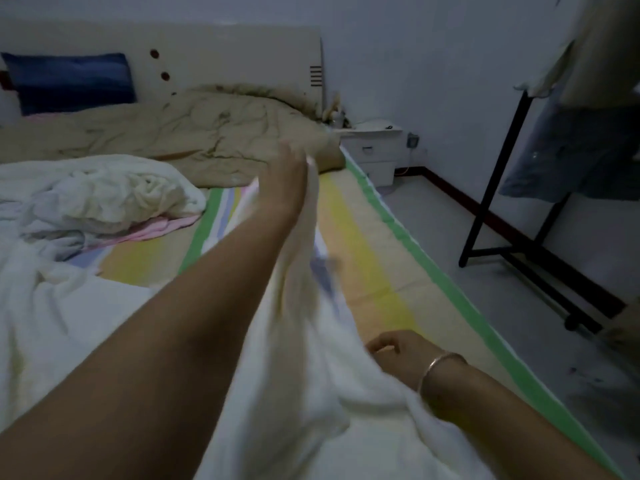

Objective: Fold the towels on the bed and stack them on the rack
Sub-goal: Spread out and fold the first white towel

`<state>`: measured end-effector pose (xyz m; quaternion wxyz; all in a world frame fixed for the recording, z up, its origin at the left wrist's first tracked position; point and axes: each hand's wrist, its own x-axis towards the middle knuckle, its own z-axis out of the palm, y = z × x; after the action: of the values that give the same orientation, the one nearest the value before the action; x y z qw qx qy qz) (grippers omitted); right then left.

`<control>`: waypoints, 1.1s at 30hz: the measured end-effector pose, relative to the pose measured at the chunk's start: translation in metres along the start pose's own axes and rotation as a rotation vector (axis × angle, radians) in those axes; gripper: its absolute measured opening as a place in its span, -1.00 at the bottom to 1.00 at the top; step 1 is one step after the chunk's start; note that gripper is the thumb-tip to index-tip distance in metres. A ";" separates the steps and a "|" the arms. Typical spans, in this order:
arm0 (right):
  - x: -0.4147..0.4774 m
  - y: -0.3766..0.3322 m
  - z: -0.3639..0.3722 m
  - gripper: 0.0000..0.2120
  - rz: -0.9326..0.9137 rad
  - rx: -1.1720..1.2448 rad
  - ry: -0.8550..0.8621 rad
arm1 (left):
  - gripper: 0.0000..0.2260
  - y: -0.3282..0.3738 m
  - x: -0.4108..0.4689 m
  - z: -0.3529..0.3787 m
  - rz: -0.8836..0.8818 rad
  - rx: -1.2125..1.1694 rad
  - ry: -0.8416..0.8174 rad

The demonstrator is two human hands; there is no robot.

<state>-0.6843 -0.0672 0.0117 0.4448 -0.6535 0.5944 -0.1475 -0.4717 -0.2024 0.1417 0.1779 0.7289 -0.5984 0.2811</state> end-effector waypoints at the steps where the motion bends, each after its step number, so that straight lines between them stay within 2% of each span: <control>1: 0.011 0.003 -0.005 -0.89 0.028 0.019 0.168 | -0.62 0.003 0.024 0.001 -0.011 -0.106 0.023; 2: 0.023 0.005 -0.012 -0.89 0.054 0.033 0.317 | -0.48 0.008 0.043 0.008 0.021 -0.224 -0.027; 3: 0.033 0.009 -0.019 -0.91 0.083 0.063 0.434 | -0.32 0.011 0.052 0.012 0.053 -0.322 -0.147; 4: 0.041 0.012 -0.025 -0.93 0.110 0.092 0.505 | -0.23 0.013 0.055 0.019 0.070 -0.377 -0.224; 5: 0.046 0.017 -0.029 -0.92 0.148 0.108 0.533 | -0.23 0.013 0.050 0.022 0.100 -0.420 -0.264; 8: 0.051 0.031 -0.030 -0.88 0.210 0.055 0.487 | -0.44 0.008 -0.001 0.047 0.246 -0.488 -0.327; 11: 0.044 0.034 -0.027 -0.97 0.223 -0.005 0.469 | -0.59 0.005 -0.080 0.051 0.243 -0.611 -0.432; 12: 0.041 0.034 -0.026 -0.94 0.217 -0.023 0.460 | -0.63 0.006 -0.104 0.048 0.232 -0.645 -0.444; 15: 0.017 0.031 -0.021 -0.77 0.173 -0.090 0.414 | -0.77 0.002 -0.174 0.022 0.150 -0.724 -0.425; 18: -0.016 0.034 -0.020 -0.55 0.155 -0.205 0.365 | -0.99 -0.011 -0.232 -0.018 0.086 -0.760 -0.381; 21: -0.042 0.041 -0.021 -0.51 0.193 -0.327 0.268 | -0.80 -0.017 -0.281 -0.056 0.119 -0.776 -0.499; 24: -0.060 0.052 -0.022 -0.57 0.195 -0.338 0.216 | -0.56 -0.018 -0.318 -0.077 0.252 -0.712 -0.628; 26: -0.070 0.062 -0.021 -0.55 0.197 -0.283 0.237 | -0.47 -0.018 -0.337 -0.078 0.387 -0.586 -0.635; 29: -0.086 0.074 -0.020 -0.55 0.184 -0.174 0.332 | -0.62 -0.020 -0.354 -0.071 0.584 -0.355 -0.470; 31: -0.099 0.079 -0.023 -0.58 0.175 -0.131 0.423 | -0.62 -0.021 -0.355 -0.073 0.587 -0.196 -0.386; 33: -0.116 0.086 -0.032 -0.60 0.167 -0.136 0.486 | -0.64 -0.016 -0.360 -0.082 0.586 -0.133 -0.332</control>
<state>-0.7916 0.0337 0.0034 0.2549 -0.5760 0.7441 -0.2227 -0.5172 0.1282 -0.0171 0.0368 0.5487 -0.8202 0.1579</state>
